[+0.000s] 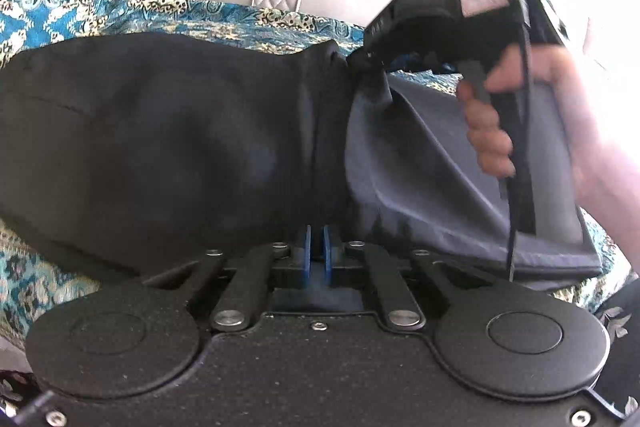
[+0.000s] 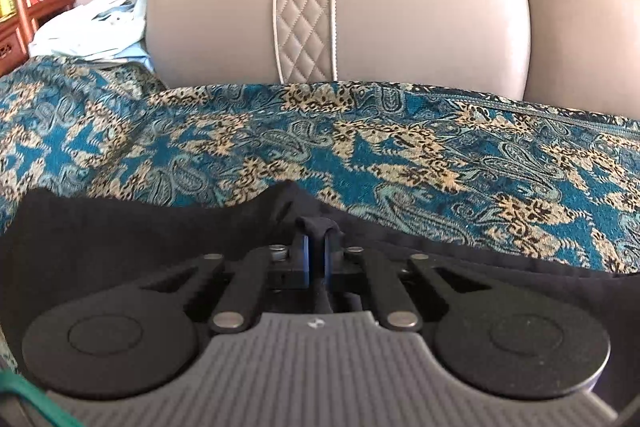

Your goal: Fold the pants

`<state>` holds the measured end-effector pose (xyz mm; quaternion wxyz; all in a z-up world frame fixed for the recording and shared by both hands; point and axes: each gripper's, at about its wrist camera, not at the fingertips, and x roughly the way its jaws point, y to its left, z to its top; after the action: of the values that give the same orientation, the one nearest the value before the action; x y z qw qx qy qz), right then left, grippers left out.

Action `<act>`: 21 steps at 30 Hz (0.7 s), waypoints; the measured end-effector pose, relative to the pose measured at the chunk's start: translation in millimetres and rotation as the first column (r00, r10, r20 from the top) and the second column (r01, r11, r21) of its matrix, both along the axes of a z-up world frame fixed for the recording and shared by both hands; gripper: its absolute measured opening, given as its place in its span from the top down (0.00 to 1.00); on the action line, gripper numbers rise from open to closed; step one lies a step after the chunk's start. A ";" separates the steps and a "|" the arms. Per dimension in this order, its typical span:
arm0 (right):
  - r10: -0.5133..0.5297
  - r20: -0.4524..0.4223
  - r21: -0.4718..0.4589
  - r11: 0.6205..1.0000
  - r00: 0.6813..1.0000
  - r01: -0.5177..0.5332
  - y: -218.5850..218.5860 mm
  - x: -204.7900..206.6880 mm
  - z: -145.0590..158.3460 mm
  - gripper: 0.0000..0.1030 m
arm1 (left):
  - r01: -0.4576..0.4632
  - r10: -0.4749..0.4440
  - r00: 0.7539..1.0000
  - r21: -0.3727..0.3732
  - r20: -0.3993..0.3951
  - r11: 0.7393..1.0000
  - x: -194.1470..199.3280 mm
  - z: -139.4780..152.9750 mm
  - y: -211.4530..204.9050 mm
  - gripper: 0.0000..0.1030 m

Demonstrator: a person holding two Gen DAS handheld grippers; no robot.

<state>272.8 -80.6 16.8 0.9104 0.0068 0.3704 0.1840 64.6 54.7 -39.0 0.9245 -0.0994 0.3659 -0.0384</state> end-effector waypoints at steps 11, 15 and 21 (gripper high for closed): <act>0.043 -0.044 0.017 0.999 0.998 -0.043 12.5 4.1 -6.0 0.86 | 0.062 -0.061 0.996 -0.003 0.062 0.998 -26.8 24.8 3.7 0.89; 0.037 -0.055 0.021 0.999 0.998 -0.036 13.5 5.6 -7.4 0.86 | 0.044 -0.043 0.996 -0.013 0.081 0.999 -14.9 26.3 -4.7 0.60; 0.047 -0.057 0.018 0.999 0.997 -0.046 12.7 6.0 -9.8 0.84 | -0.022 0.021 1.000 0.015 0.011 1.000 10.6 4.2 -16.6 0.56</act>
<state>278.8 -67.8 7.0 0.8947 0.0110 0.3951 0.2080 75.3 38.1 -34.9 0.9277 -0.0963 0.3599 -0.0263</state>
